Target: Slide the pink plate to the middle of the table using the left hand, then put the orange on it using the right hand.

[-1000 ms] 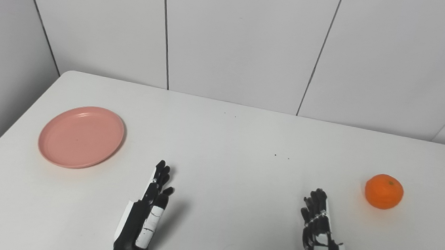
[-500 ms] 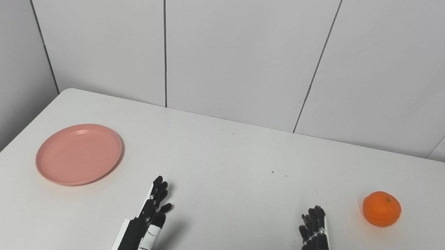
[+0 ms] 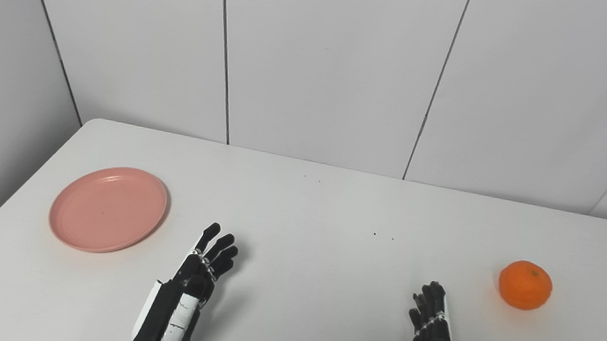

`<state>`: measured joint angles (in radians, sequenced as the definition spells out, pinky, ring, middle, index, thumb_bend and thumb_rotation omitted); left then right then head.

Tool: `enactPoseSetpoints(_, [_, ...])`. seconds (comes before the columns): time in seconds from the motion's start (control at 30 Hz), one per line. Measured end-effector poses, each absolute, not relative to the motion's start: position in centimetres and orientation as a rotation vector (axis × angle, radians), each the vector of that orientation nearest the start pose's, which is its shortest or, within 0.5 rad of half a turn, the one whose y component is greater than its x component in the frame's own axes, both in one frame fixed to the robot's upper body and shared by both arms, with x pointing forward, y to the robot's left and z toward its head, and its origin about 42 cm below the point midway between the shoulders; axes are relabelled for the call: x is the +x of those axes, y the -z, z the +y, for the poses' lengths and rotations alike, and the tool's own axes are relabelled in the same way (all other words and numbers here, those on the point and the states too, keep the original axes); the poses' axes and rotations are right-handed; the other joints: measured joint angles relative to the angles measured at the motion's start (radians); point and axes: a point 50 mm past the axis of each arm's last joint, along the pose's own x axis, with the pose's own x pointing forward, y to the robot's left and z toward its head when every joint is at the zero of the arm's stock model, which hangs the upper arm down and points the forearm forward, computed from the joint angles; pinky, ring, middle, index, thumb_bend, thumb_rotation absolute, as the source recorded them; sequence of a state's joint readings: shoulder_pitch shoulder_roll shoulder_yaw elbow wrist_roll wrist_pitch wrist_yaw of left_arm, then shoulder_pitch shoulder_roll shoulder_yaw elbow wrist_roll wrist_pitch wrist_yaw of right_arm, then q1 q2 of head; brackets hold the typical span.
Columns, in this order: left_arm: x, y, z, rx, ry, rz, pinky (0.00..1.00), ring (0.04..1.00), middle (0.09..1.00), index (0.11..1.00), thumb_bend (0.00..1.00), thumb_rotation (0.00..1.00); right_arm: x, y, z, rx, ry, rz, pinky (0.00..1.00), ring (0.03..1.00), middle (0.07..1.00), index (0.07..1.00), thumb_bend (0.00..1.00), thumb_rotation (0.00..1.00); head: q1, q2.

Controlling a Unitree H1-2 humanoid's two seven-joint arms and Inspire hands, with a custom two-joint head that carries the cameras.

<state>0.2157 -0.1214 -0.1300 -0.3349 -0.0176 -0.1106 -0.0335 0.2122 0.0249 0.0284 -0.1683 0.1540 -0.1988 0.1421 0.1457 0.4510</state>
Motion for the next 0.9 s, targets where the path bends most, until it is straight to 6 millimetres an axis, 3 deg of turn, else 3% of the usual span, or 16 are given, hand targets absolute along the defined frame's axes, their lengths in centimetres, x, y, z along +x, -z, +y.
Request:
enactPoseSetpoints(0.13, [22.6,-16.8,16.7,-0.174,0.08,-0.279,0.78,0.847,0.878,0.848,1.0,0.8,21.3,-10.5,-20.5,0.157,-0.082,-0.172,1.0,1.0,1.0,0.983,0.86,1.0,-0.003,0.003])
enactPoseSetpoints(0.23, [23.7,-18.6,17.7,-0.163,0.099,-0.331,0.77,0.842,0.868,0.838,1.0,0.8,21.3,-10.5,-20.5,0.152,-0.081,-0.17,1.0,1.0,1.0,0.984,0.87,1.0,-0.009,0.006])
enactPoseSetpoints(0.37, [25.0,-21.3,19.2,-0.129,0.178,-0.416,0.82,0.859,0.872,0.853,0.99,0.78,21.3,-10.5,-20.4,0.153,-0.086,-0.164,1.0,1.0,0.999,0.983,0.87,1.0,-0.011,0.005])
enactPoseSetpoints(0.6, [27.1,-23.6,20.7,-0.131,0.216,-0.471,0.86,0.877,0.868,0.849,0.97,0.78,21.3,-10.5,-20.4,0.152,-0.084,-0.157,1.0,1.0,0.995,0.974,0.88,1.0,-0.014,0.002])
enactPoseSetpoints(0.9, [29.7,-25.2,26.5,-0.095,0.154,-0.538,0.85,0.867,0.858,0.881,0.98,0.77,21.4,-10.5,-20.4,0.143,-0.08,-0.155,1.0,1.0,0.988,0.965,0.87,1.0,-0.018,-0.003])
